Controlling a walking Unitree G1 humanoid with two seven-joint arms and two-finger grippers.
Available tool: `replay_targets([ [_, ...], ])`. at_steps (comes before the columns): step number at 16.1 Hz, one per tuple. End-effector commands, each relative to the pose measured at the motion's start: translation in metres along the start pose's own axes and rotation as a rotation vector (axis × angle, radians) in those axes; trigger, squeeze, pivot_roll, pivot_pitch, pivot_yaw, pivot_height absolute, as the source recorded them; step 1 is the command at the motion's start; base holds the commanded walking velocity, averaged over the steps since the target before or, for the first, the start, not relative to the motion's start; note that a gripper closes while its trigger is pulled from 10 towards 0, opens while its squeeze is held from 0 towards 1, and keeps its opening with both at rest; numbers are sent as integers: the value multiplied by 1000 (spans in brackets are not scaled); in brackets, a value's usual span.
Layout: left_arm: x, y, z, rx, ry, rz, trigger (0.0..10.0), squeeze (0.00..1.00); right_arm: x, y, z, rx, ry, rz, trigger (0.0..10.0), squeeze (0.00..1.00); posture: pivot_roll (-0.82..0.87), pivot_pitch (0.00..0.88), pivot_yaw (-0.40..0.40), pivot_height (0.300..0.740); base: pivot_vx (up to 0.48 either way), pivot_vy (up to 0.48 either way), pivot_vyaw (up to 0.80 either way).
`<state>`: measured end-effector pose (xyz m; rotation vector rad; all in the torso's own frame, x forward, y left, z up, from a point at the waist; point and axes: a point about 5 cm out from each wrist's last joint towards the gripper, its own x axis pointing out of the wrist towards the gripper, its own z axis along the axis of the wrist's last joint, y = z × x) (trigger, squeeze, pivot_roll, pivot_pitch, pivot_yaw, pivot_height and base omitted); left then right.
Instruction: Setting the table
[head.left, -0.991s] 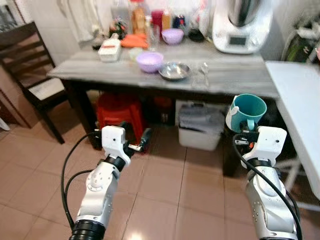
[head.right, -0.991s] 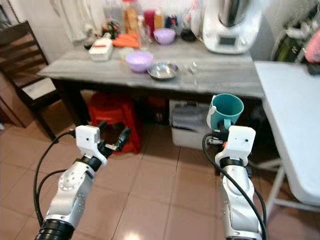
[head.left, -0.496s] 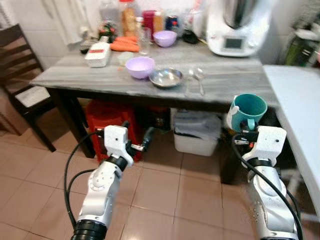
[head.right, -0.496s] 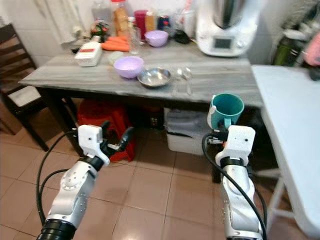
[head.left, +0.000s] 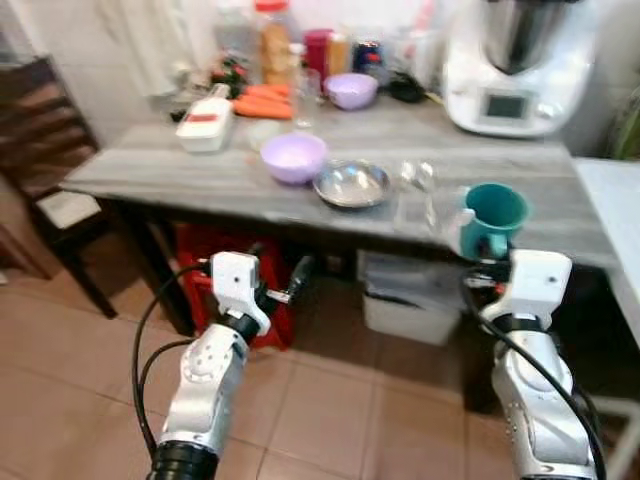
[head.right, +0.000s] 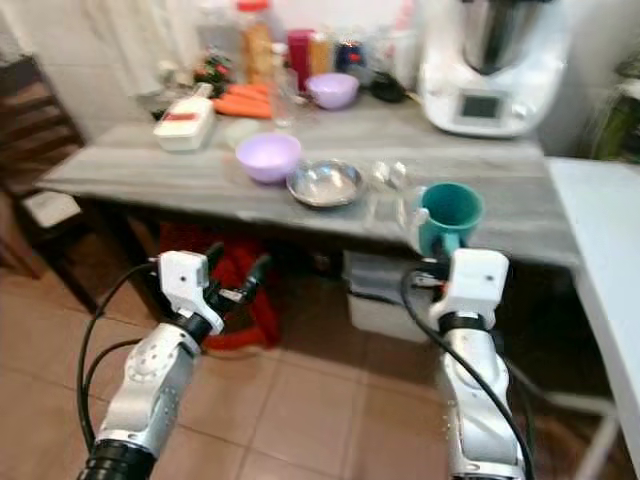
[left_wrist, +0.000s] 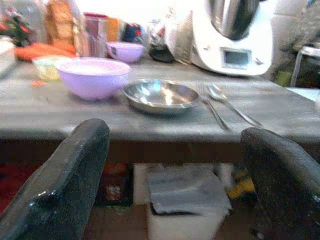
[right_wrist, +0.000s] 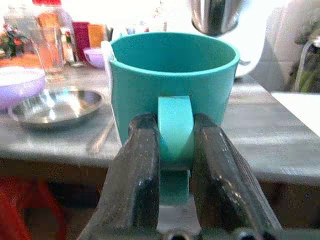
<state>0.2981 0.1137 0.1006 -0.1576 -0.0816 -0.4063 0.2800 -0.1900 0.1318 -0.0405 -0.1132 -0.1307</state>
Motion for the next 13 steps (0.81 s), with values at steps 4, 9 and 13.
replay_targets([
  [4,-3,11,4,20,-1,31,10000,0,3,12,10,16,-41,32,10000,0,-57,0,33,740,480,0,0],
  [9,-3,8,2,13,5,18,10000,0,4,11,12,17,-48,17,10000,0,-62,0,32,740,480,0,0],
  [13,-3,7,2,9,7,9,10000,0,4,11,12,14,-51,19,10000,0,-58,0,31,740,444,0,-102],
])
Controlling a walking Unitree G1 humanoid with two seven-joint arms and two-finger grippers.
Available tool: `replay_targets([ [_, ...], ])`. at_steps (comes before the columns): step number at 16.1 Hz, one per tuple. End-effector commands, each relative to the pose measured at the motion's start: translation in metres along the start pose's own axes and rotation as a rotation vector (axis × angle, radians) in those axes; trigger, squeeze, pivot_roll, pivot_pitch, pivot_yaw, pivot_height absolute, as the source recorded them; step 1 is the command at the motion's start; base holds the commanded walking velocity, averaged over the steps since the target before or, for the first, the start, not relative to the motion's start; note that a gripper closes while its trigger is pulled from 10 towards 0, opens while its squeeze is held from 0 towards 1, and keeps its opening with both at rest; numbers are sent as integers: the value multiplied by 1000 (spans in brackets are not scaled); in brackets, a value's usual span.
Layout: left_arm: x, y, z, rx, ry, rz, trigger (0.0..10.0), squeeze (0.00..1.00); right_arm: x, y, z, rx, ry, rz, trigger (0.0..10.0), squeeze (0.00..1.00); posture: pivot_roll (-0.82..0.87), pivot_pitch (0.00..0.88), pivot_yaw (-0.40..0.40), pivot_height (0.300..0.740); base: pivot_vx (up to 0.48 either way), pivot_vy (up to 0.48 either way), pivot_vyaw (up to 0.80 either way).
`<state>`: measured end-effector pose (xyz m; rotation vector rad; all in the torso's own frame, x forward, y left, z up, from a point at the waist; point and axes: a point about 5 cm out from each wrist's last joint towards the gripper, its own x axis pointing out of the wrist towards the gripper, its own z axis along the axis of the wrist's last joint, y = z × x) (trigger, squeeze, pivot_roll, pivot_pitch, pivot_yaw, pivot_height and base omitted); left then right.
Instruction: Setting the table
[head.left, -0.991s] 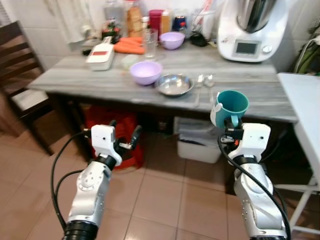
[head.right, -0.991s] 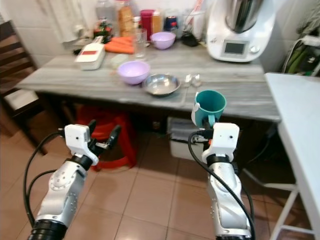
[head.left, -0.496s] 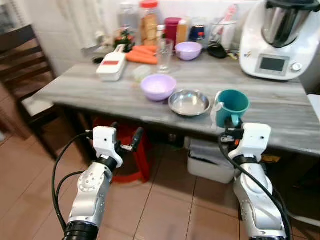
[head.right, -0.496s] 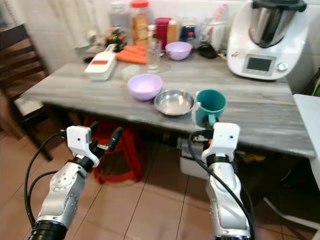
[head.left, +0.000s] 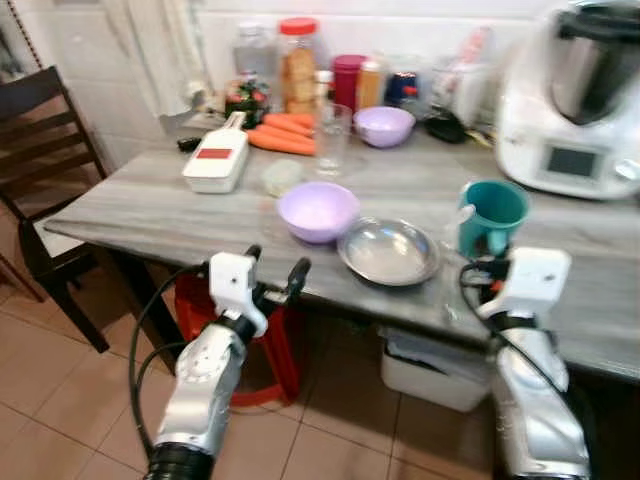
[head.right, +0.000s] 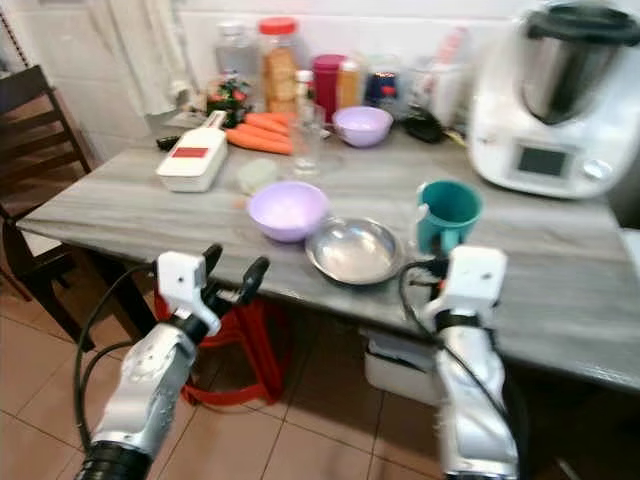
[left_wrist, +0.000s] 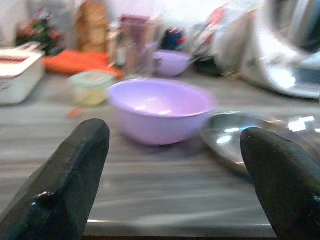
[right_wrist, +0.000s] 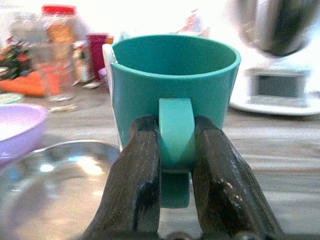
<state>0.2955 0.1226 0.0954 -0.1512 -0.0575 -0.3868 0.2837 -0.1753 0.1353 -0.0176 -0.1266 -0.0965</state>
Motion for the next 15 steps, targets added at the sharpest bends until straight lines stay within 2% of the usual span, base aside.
replay_targets([
  [1,3,0,6,8,-15,-13,10000,0,2,-3,9,-13,-39,-10,10000,0,-55,0,30,740,401,0,0],
  [6,0,1,6,11,-16,-4,10000,0,4,0,11,-30,-53,-2,10000,0,-49,0,27,740,395,0,0],
  [8,-3,2,7,-20,-27,3,10000,0,4,0,11,-34,-54,-4,10000,0,-47,0,26,740,0,0,0],
  [15,-18,7,6,-3,-11,5,10000,0,5,-2,11,-51,-54,-8,10000,0,-42,0,21,740,0,0,0],
])
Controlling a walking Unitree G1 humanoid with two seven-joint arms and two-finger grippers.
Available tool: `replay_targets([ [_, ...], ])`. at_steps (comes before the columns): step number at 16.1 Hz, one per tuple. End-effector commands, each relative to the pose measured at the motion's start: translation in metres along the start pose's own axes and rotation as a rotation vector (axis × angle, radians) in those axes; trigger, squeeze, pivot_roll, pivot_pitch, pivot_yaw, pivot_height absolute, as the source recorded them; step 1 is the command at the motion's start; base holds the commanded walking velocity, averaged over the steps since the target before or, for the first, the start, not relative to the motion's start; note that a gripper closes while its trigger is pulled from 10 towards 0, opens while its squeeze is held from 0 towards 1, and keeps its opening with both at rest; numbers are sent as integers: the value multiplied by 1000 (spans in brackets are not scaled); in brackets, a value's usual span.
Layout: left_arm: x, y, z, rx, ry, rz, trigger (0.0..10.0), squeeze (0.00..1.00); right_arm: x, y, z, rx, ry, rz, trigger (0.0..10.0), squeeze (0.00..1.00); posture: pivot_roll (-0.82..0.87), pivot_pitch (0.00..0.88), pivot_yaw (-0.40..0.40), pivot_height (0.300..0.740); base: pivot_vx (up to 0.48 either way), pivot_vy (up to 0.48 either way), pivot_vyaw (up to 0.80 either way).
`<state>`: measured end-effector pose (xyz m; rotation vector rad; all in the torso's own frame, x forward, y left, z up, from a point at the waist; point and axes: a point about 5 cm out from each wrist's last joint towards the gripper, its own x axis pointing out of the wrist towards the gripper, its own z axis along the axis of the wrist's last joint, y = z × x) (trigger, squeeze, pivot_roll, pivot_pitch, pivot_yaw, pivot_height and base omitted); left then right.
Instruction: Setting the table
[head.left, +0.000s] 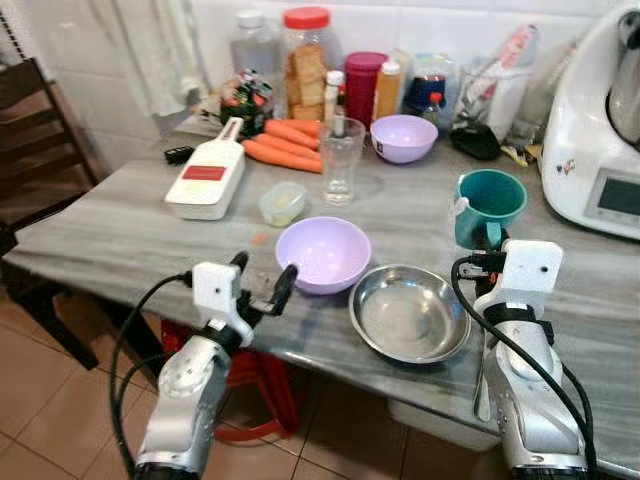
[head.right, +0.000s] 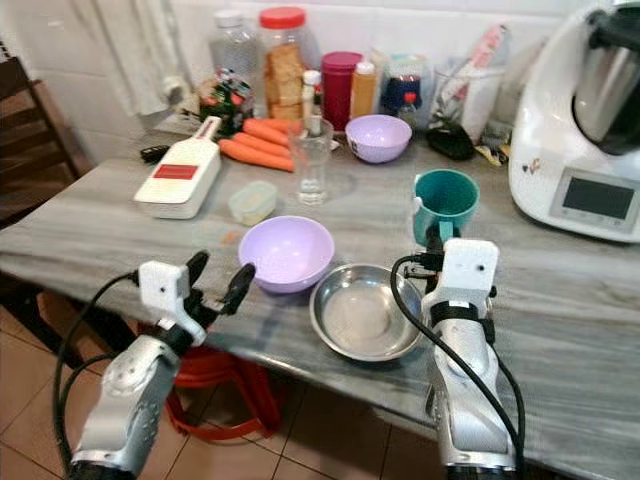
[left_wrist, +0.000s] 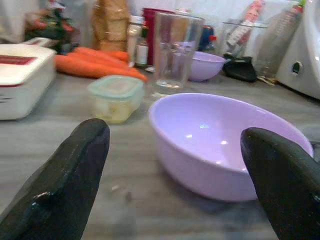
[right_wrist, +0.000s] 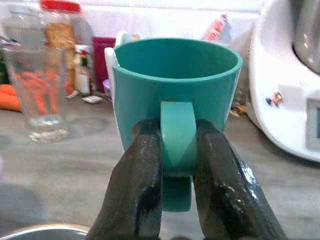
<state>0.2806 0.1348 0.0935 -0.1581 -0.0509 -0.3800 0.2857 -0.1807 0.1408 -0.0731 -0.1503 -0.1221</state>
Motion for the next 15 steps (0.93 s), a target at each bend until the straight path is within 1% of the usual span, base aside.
replay_targets([
  [1,-1,1,5,10,-9,-13,10000,0,2,3,6,4,-27,13,10000,0,-41,0,19,740,0,0,0],
  [2,-5,1,4,7,0,-36,10000,0,3,2,6,2,-24,13,10000,0,-41,0,20,740,0,0,0],
  [4,-12,0,-2,-6,49,-105,10000,0,5,-1,5,3,-13,13,10000,0,-40,0,22,740,0,0,0],
  [5,-16,-1,-4,-19,65,-155,10000,0,7,-2,3,3,-1,23,10000,0,-40,0,23,740,0,0,0],
  [6,-21,-4,-5,-38,86,-229,10000,0,10,-6,1,3,15,31,10000,0,-40,0,23,740,0,0,0],
  [7,-22,-5,-5,-40,94,-259,10000,0,12,-8,-1,4,29,38,10000,0,-40,0,23,740,0,0,0],
  [8,-24,-8,-5,-36,112,-320,10000,0,18,-12,-3,1,48,47,10000,0,-43,0,27,740,0,0,0],
  [12,-22,-7,-4,-36,120,-345,10000,0,34,-12,-10,-15,98,119,10000,0,-41,0,28,740,0,0,0],
  [13,-22,-7,-3,-38,119,-347,10000,0,37,-10,-13,-18,120,155,10000,0,-41,0,28,740,0,0,0],
  [15,-23,-8,-3,-45,124,-362,10000,0,41,-13,-20,-39,155,201,10000,0,-28,0,24,740,0,0,0],
])
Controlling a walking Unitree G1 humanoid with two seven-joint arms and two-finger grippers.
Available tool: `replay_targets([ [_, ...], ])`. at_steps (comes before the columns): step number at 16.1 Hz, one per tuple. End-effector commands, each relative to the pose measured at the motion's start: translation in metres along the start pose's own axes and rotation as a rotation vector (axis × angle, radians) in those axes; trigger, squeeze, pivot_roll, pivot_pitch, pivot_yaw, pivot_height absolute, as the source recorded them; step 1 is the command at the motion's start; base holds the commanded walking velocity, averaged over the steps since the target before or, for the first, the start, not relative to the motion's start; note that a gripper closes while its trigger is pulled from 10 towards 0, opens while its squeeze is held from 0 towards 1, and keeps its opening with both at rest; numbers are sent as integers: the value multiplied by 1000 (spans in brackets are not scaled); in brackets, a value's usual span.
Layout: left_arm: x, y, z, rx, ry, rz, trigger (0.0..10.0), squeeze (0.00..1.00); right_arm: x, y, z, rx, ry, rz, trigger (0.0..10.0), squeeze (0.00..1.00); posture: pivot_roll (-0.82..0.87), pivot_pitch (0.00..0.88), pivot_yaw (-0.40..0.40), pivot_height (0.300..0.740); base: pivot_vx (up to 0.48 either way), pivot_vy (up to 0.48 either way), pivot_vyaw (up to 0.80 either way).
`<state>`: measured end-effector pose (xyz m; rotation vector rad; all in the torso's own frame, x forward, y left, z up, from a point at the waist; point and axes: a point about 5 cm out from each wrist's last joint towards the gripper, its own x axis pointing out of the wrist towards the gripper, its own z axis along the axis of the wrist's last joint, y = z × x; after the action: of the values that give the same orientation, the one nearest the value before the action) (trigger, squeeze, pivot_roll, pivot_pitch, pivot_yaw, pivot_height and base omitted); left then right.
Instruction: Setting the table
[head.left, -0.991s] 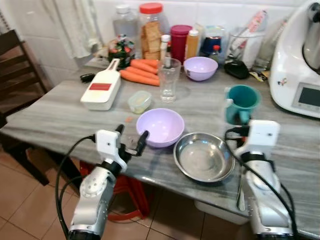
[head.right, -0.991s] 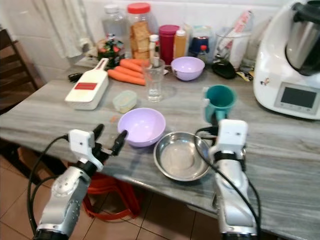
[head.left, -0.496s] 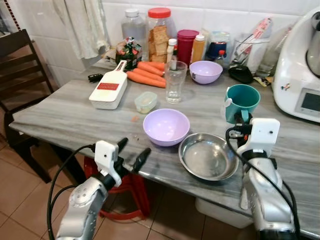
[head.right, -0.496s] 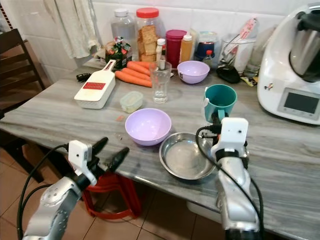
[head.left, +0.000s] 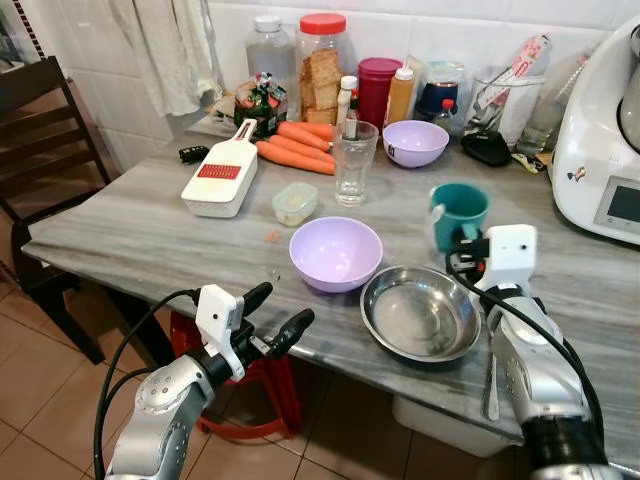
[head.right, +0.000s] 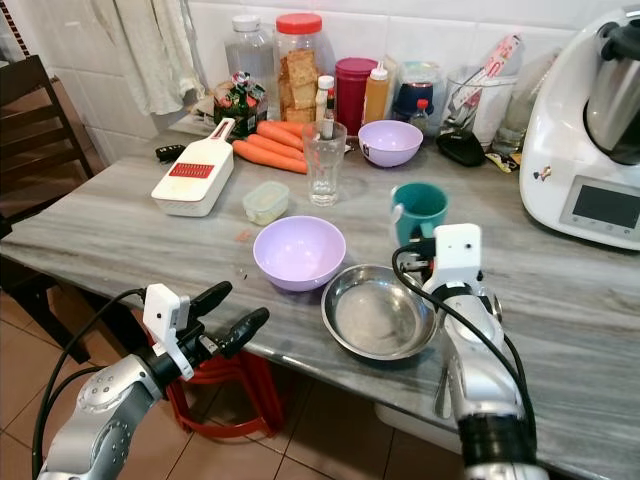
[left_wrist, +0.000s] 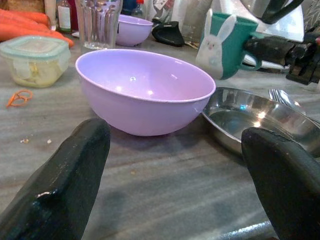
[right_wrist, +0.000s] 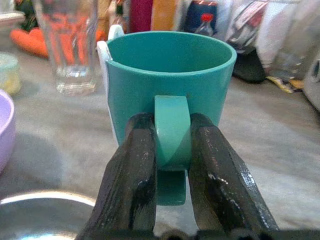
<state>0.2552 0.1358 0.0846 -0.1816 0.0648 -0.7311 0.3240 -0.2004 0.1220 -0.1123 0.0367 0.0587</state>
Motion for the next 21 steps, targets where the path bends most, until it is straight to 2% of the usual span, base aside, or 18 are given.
replay_targets([
  [1,1,-2,5,13,-4,-28,10000,0,3,-2,4,-7,-17,18,10000,0,-28,0,24,740,0,0,0],
  [5,0,-3,4,12,1,-40,10000,0,2,-9,-5,-19,15,46,10000,0,-21,0,29,740,0,0,0],
  [11,0,-11,4,-21,17,-137,10000,0,-2,-13,-12,-61,18,68,10000,0,-23,0,37,740,0,0,0],
  [12,0,-11,4,-23,18,-140,10000,0,-3,-13,-13,-65,17,72,10000,94,-25,0,39,740,0,0,0],
  [13,0,-12,3,-23,19,-142,10000,0,-3,-13,-13,-62,17,74,10000,310,-25,0,39,740,0,0,0],
  [14,0,-12,3,-25,19,-146,10000,0,-3,-13,-13,-52,15,78,10000,1000,-25,0,39,740,0,0,0],
  [21,1,-15,4,-28,26,-160,10000,0,-10,-18,-9,-69,-16,52,10000,1000,-27,0,40,740,0,0,0],
])
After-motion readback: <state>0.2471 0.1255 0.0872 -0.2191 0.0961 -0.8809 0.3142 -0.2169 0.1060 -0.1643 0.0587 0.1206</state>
